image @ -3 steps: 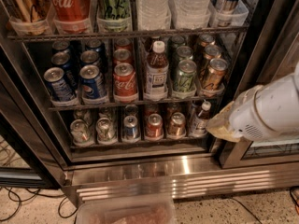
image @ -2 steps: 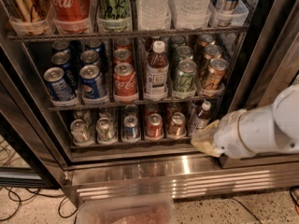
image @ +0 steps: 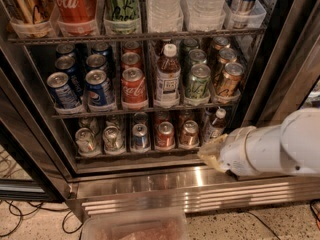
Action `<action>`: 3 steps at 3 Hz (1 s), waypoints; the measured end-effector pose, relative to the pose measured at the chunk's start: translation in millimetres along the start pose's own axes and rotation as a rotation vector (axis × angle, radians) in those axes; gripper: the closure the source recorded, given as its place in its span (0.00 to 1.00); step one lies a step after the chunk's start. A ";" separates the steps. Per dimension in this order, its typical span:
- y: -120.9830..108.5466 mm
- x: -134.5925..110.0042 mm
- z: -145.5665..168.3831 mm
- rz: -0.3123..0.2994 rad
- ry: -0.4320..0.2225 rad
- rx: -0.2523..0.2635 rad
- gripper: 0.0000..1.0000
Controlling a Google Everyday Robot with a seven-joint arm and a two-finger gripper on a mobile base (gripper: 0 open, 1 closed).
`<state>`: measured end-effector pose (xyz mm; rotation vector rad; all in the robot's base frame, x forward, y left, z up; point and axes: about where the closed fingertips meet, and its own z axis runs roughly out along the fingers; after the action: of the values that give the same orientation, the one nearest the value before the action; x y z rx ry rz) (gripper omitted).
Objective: Pick coke can from bottom shelf of fridge
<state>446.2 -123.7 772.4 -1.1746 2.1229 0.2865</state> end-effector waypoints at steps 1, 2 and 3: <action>22.9 11.3 33.5 -0.031 0.020 0.031 1.00; 47.9 30.2 73.2 -0.004 0.023 0.052 1.00; 60.3 48.9 104.4 0.081 -0.012 0.083 1.00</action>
Offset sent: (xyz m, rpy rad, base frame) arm 0.0086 0.0610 -0.1231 -0.0190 -0.1594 -0.1628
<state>427.7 -70.8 655.0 -1.0387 2.1546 0.2391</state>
